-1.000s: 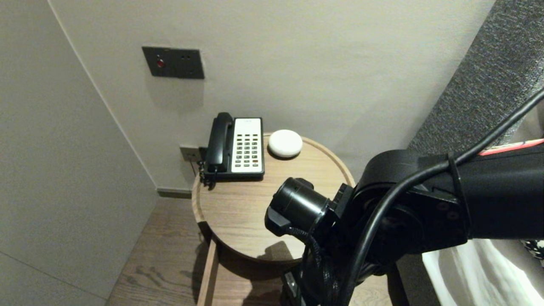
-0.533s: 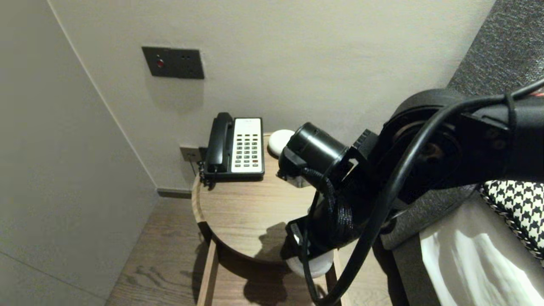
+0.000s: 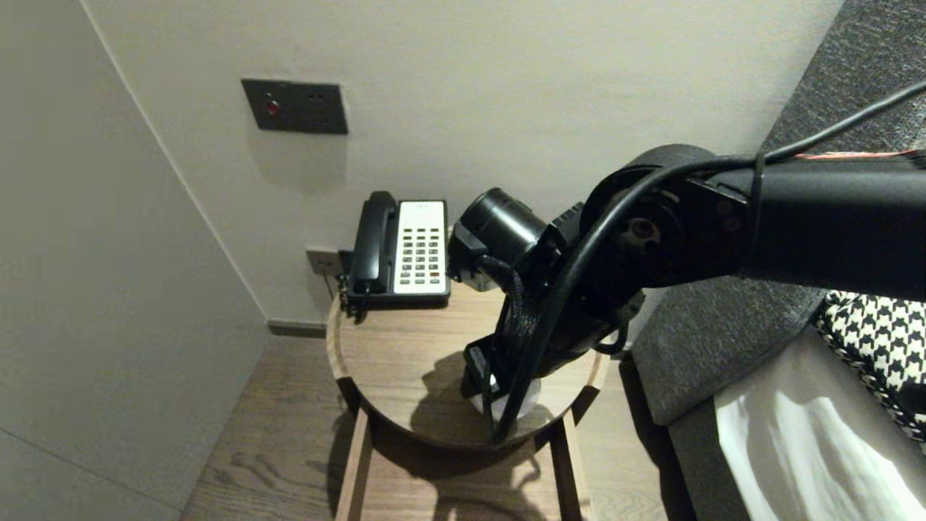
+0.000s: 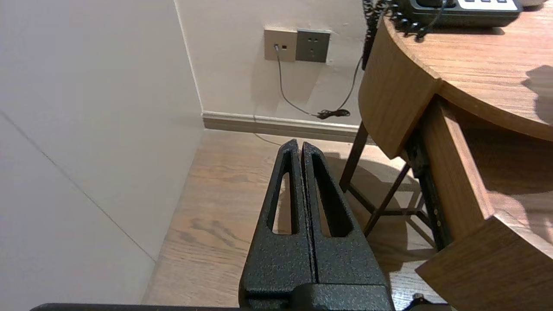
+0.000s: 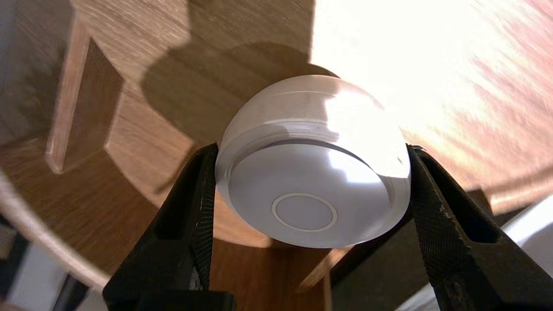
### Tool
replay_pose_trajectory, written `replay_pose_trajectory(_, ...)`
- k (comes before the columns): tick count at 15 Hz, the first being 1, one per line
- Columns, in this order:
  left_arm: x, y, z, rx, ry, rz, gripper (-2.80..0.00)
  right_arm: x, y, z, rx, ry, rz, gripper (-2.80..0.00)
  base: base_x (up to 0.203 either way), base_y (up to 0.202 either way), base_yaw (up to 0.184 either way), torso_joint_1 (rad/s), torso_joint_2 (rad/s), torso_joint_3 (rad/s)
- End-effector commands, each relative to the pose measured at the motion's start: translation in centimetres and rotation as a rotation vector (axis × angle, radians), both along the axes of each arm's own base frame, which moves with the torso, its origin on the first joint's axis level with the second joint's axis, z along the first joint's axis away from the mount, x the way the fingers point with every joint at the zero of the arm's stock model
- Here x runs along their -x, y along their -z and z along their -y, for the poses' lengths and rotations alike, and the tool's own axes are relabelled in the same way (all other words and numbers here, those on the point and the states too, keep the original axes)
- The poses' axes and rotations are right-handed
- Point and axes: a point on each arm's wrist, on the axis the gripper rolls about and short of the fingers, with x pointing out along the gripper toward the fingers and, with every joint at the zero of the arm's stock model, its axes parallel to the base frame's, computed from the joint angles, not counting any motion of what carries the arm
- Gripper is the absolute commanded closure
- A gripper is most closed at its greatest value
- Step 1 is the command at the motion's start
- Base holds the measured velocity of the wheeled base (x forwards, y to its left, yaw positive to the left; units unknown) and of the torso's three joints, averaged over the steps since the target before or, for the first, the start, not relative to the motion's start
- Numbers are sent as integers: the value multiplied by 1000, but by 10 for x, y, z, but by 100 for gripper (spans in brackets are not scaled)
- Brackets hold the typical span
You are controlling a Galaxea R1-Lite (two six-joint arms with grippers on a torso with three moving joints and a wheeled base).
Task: Take the remote control out of the drawer one by one and place them on the table
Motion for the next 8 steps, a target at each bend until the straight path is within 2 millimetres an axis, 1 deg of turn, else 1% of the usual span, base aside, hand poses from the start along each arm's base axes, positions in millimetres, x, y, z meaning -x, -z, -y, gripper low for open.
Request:
replay_pose_trajectory(1, 0, 0, 0, 1, 0, -1, 0, -7, 11, -8, 20, -32, 9, 0, 0, 0, 0, 0, 0, 0)
replay_pose_trajectory(5, 0, 0, 0, 1, 0, 1, 0, -7, 5, -8, 21, -103, 61, 0, 0, 0, 0, 0, 0, 0)
replay_pose_trajectory(8, 0, 0, 0, 1, 0, -1, 0, -8, 7, -10, 35, -123, 65, 0, 0, 0, 0, 0, 0, 0)
